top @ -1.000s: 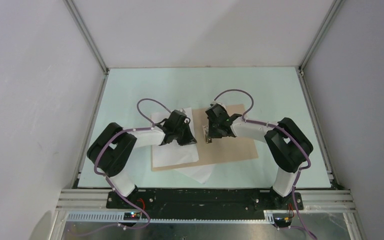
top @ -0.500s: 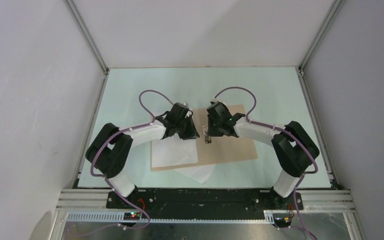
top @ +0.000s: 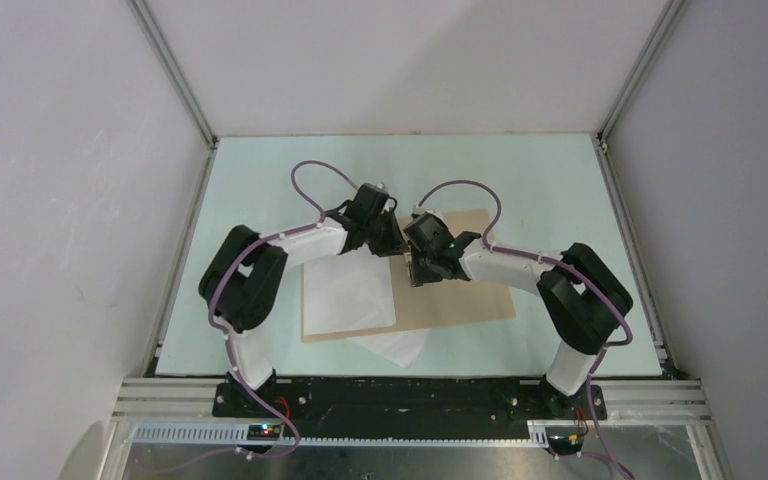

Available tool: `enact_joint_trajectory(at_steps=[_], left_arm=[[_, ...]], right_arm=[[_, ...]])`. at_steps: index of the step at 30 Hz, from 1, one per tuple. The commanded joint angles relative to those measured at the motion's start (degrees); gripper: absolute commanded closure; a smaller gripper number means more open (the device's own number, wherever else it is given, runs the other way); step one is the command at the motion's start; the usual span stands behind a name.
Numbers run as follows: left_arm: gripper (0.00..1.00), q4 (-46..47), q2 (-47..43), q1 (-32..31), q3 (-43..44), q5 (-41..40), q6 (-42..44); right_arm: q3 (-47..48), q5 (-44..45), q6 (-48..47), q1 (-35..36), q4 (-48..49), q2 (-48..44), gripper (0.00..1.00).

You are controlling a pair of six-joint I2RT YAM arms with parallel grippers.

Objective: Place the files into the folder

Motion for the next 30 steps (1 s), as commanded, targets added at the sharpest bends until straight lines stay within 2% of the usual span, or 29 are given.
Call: enact_joint_trajectory(at_steps=[1,16,26,30], left_arm=[[0.75,-1.0,2.8,0.9,3.3,-1.4,2.3],[0.75,-1.5,7.1,-0.7,5.4,-4.9,3.7],[0.88,-5.2,7.3,-4.5,4.5,-16.9,0.2],[0.89,-5.3,6.5,-6.0,2.8,-20.8,-1.8]], right_arm=[[1.8,3.4,0.5,0.0,-1.6,-0.1,0.78],[-0.5,1.7,-0.1,-2.8,-0.4,-3.6,0.78],[-0.8,0.7,-1.1,-3.1,0.4,-4.5,0.78],[-1.4,-0.1,-1.3,-3.4,1.5,-5.0,0.78]])
